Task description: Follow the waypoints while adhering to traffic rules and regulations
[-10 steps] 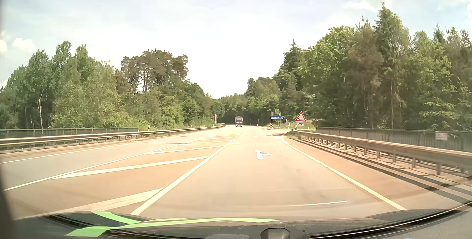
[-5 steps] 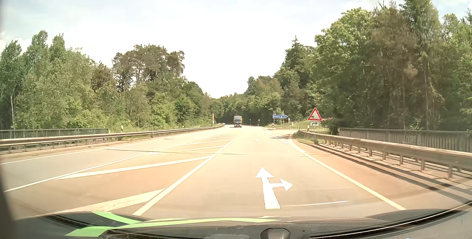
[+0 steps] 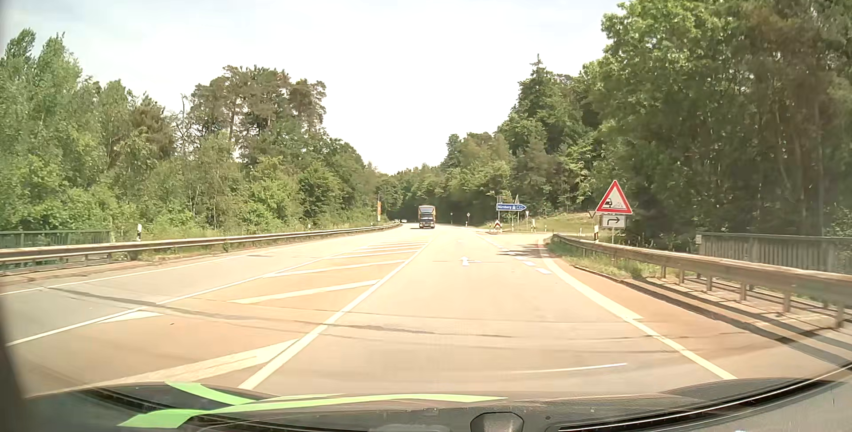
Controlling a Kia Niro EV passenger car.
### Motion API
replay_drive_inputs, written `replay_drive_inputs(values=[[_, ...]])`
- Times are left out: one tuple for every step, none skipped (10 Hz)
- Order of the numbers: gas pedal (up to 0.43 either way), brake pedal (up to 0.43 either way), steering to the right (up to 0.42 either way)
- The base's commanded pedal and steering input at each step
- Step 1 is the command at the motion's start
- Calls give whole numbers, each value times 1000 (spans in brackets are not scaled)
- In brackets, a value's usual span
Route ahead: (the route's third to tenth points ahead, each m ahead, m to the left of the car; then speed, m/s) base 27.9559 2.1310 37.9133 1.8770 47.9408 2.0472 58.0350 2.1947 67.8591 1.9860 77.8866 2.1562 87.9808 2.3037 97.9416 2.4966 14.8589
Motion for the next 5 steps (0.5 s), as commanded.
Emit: replay_drive_inputs(values=[[280,0,-3],[280,0,-3],[280,0,-3],[280,0,-3],[280,0,-3]])
